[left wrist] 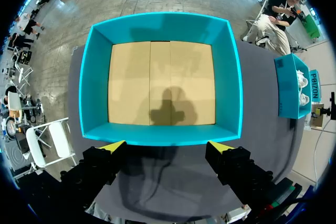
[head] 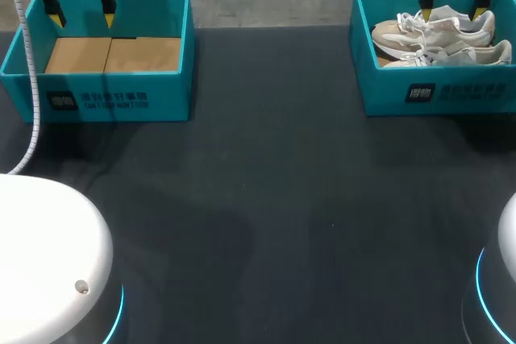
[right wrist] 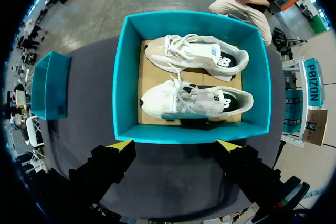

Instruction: Take the shoe out of the shoebox, open the shoe tongue, remove and reinsert the insole, then place the shoe into the shoebox

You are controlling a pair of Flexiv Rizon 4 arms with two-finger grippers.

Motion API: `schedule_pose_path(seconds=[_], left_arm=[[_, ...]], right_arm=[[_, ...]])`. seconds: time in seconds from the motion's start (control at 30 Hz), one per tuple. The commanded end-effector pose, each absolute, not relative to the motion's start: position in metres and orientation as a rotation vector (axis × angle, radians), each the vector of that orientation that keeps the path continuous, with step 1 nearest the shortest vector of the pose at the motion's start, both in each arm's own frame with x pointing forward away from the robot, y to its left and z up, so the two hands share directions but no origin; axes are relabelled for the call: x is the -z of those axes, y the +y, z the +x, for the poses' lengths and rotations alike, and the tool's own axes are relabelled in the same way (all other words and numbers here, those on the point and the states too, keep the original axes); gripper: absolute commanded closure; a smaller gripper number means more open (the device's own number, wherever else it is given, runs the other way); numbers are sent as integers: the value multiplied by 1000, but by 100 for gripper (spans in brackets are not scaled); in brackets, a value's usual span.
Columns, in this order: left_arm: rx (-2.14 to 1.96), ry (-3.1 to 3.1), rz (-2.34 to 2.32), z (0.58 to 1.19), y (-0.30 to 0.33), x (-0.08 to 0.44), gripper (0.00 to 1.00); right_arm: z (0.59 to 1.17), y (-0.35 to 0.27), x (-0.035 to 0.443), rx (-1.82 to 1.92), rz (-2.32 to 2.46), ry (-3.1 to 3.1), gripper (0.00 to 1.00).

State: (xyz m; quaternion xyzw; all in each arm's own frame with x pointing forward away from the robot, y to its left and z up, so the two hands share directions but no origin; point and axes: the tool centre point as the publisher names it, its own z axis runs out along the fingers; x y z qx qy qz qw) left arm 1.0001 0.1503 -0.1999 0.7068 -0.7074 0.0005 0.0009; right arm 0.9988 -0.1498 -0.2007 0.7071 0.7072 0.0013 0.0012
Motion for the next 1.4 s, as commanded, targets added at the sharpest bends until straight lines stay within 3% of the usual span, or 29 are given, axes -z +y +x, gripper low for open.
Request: schedule_pose_path(seconds=[0.03,0.57,1.4], left_arm=[[-1,-2221,2219,1000,150,200,0],[-1,-2221,2219,1000,150,200,0],[-1,-2221,2219,1000,150,200,0]], right_arm=[[999,-150,201,-3,2220,2220,0],[1003,-153,198,-35,2205,2242,0],[1045,-240,227,27,2152,2215,0]])
